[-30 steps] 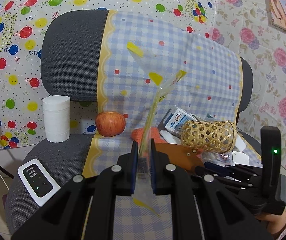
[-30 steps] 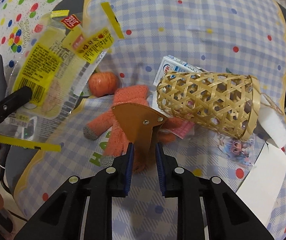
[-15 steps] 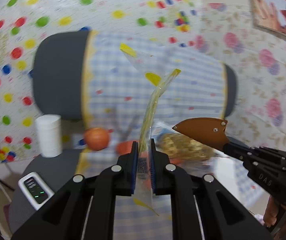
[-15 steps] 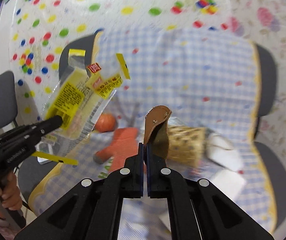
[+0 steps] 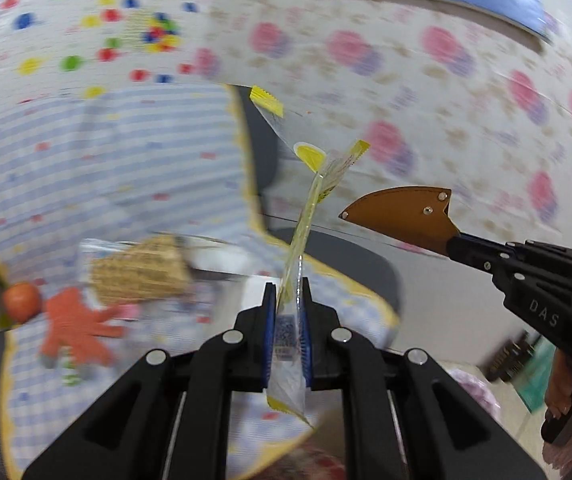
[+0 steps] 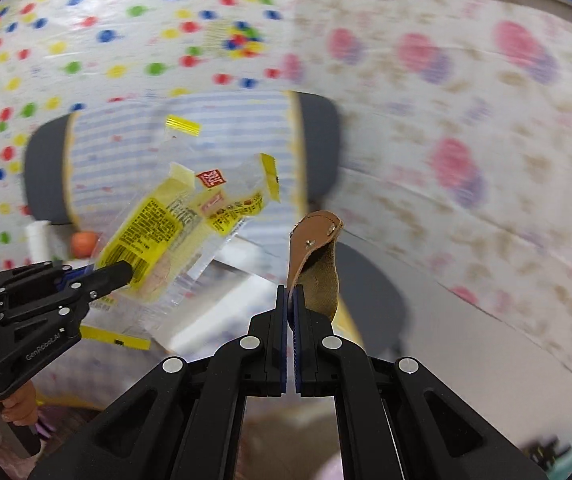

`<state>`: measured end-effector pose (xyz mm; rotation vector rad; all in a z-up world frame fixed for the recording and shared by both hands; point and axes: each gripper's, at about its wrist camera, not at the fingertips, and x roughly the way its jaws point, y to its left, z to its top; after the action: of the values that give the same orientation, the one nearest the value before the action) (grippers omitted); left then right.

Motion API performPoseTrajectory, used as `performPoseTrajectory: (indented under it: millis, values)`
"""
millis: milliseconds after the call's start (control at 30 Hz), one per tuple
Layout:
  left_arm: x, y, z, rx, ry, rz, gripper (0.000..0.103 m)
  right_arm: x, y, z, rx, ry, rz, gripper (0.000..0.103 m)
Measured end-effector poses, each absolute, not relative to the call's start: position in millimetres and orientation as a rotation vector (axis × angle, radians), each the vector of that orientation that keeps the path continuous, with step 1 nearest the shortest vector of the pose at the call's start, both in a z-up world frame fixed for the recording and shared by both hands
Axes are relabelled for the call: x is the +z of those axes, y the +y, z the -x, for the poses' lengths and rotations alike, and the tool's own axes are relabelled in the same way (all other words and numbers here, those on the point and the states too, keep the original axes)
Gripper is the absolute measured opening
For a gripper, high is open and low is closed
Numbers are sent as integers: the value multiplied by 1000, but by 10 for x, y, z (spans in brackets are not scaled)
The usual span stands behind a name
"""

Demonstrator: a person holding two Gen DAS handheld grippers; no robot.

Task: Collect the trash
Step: 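Lift the yellow wrapper with the left tool and carry it over the pink bin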

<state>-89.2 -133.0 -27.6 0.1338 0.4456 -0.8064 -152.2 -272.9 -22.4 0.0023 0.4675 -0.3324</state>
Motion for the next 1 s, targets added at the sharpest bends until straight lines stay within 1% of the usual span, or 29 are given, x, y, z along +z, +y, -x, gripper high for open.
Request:
performPoseTrajectory:
  millis: [133, 267, 533, 700, 933, 1000]
  values:
    - [-400, -1682, 1224, -934, 453, -190, 9, -392, -2978, 2053, -464, 527, -39, 3]
    - [-561, -1974, 1515, -1046, 498, -229, 9, -604, -3119, 2474, -563, 600, -74, 3]
    - [-891, -2348, 1838, -1167, 590, -297, 9, -953, -3341, 3016, -711, 709, -183, 3]
    - [-1070, -2576, 1963, -1206, 606, -334, 9, -1100, -3469, 3163, -751, 740, -217, 3]
    - [-1421, -2861, 2069, -1245, 726, -405, 10, -1430, -3606, 3151, -750, 828, -281, 4]
    - [-1488, -2901, 2041, -1237, 755, -414, 15, -1513, -3650, 3141, -749, 838, -291, 6]
